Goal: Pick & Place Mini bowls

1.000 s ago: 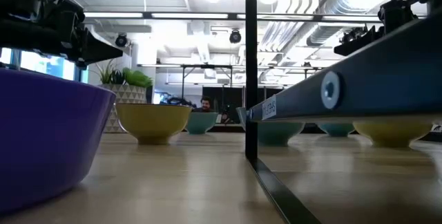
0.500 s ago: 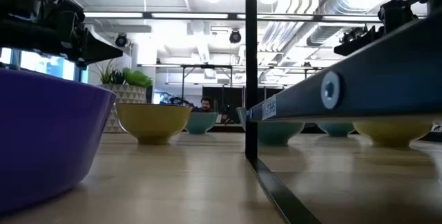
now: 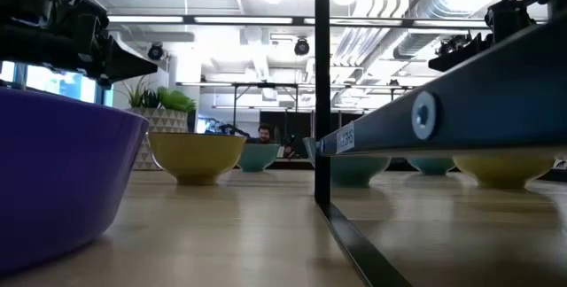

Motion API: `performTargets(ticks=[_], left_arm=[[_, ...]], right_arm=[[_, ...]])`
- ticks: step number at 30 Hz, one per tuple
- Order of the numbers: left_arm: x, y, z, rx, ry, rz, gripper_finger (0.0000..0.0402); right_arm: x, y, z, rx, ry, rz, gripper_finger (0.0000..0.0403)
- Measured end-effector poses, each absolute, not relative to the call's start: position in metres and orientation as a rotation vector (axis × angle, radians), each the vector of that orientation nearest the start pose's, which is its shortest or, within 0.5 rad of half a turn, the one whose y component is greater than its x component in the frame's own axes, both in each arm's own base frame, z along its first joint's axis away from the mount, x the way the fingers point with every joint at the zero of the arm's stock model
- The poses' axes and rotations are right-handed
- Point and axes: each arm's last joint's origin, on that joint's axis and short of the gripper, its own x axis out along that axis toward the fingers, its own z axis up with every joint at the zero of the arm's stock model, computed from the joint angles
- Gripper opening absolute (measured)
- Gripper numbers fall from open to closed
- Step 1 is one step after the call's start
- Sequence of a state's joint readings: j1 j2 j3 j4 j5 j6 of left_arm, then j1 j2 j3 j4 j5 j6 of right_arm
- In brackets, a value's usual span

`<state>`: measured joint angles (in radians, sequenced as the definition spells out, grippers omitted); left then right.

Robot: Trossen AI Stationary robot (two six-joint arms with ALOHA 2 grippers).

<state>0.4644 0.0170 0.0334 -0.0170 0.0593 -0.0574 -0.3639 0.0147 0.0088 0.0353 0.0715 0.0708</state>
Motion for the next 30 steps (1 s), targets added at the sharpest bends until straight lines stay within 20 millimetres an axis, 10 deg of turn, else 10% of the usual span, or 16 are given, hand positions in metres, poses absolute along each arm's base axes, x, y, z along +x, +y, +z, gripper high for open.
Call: performTargets(ticks=[30], left_arm=[[0.0873, 0.0417, 0.1727, -0.056, -0.022, 0.401, 0.0001]], right_arm=[[0.0903, -0.0366, 0.1767, 0.179, -0.154, -0.423, 0.0]])
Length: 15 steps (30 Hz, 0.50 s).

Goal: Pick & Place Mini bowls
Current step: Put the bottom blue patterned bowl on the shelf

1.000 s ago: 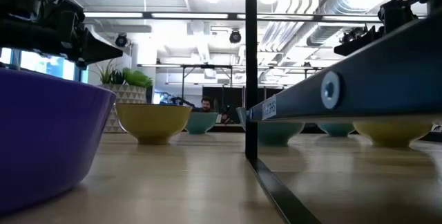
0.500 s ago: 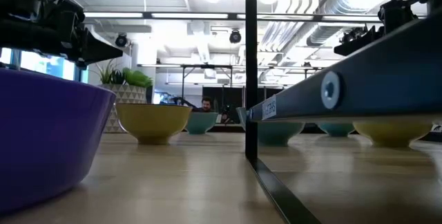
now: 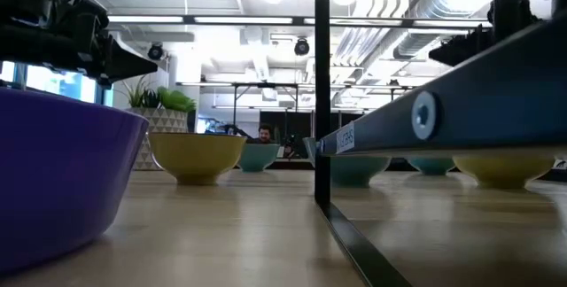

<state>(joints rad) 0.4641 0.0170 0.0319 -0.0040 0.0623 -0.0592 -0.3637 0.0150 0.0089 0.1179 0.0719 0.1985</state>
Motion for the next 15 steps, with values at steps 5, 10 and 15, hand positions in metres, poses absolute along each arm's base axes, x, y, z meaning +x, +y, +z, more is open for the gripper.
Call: performTargets(ticks=[5, 10, 15], left_arm=[[0.087, 0.041, 0.173, -0.061, -0.026, 0.39, 0.0001], [0.087, 0.042, 0.172, -0.064, -0.023, 0.426, 0.0001], [0.087, 0.042, 0.172, -0.055, -0.018, 0.426, 0.0001]], right_arm=[[0.088, -0.036, 0.189, 0.124, -0.276, -0.419, 0.0], [0.082, -0.034, 0.207, 0.035, -0.458, -0.412, 0.0], [0.08, -0.032, 0.217, -0.02, -0.538, -0.362, 0.0]])
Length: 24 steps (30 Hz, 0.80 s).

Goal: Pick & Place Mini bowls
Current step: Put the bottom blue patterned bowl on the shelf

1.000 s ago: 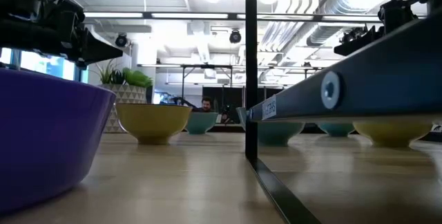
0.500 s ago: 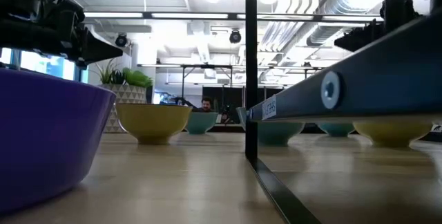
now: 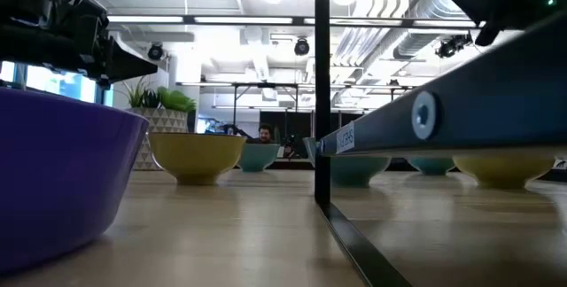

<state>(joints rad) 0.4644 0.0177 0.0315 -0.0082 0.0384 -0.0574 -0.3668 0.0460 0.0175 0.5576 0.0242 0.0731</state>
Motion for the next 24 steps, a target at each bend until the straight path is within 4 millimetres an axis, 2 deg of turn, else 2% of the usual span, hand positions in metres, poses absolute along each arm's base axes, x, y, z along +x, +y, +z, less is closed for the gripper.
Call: performTargets(ticks=[5, 16, 24], left_arm=[[0.087, 0.042, 0.172, -0.055, -0.016, 0.425, 0.0001], [0.087, 0.042, 0.171, -0.06, 0.0, 0.426, 0.0001], [0.087, 0.042, 0.171, -0.114, -0.009, 0.421, 0.0001]], right_arm=[[0.089, -0.034, 0.231, 0.002, -0.479, -0.348, 0.0], [0.135, -0.054, 0.251, 0.041, -0.025, -0.468, 0.0], [0.152, -0.063, 0.254, 0.127, 0.261, -0.538, 0.0]])
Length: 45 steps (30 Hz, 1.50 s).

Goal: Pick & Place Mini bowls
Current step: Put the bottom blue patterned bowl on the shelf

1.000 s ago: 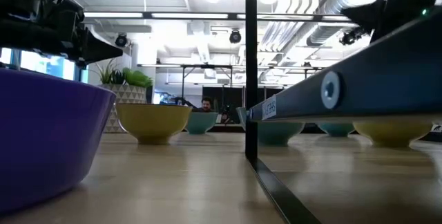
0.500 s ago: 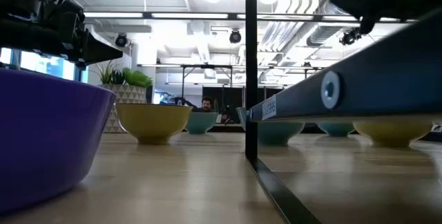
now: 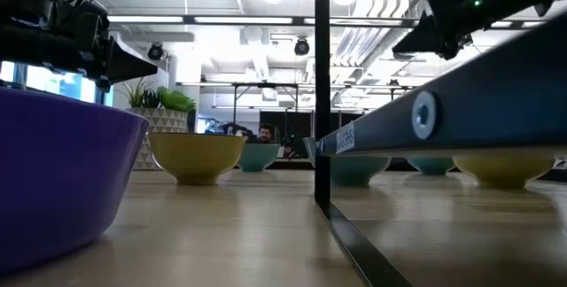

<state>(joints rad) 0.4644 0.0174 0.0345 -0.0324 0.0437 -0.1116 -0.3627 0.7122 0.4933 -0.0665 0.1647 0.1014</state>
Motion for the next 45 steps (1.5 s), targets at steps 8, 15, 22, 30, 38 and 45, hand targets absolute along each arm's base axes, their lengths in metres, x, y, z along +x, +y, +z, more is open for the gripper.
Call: performTargets(ticks=[8, 15, 22, 30, 38, 45], left_arm=[[0.087, 0.042, 0.172, -0.105, -0.019, 0.402, 0.0001], [0.087, 0.042, 0.175, -0.024, -0.04, 0.422, 0.0001], [0.088, 0.042, 0.173, -0.025, -0.035, 0.392, 0.0001], [0.088, 0.041, 0.174, -0.024, -0.038, 0.368, 0.0001], [0.088, 0.041, 0.173, -0.023, -0.035, 0.369, 0.0001], [0.088, 0.041, 0.172, -0.027, -0.022, 0.369, 0.0001]], right_arm=[[0.176, -0.06, 0.249, 0.273, 0.523, -0.551, 0.0002], [0.214, -0.046, 0.236, 0.334, 0.674, -0.441, 0.0043], [0.249, -0.013, 0.233, 0.212, 0.841, -0.303, 0.0113], [0.287, 0.037, 0.23, 0.058, 1.025, -0.159, 0.0135], [0.307, 0.061, 0.21, -0.099, 1.153, -0.101, 0.0136], [0.31, 0.062, 0.196, -0.163, 1.215, -0.077, 0.0156]])
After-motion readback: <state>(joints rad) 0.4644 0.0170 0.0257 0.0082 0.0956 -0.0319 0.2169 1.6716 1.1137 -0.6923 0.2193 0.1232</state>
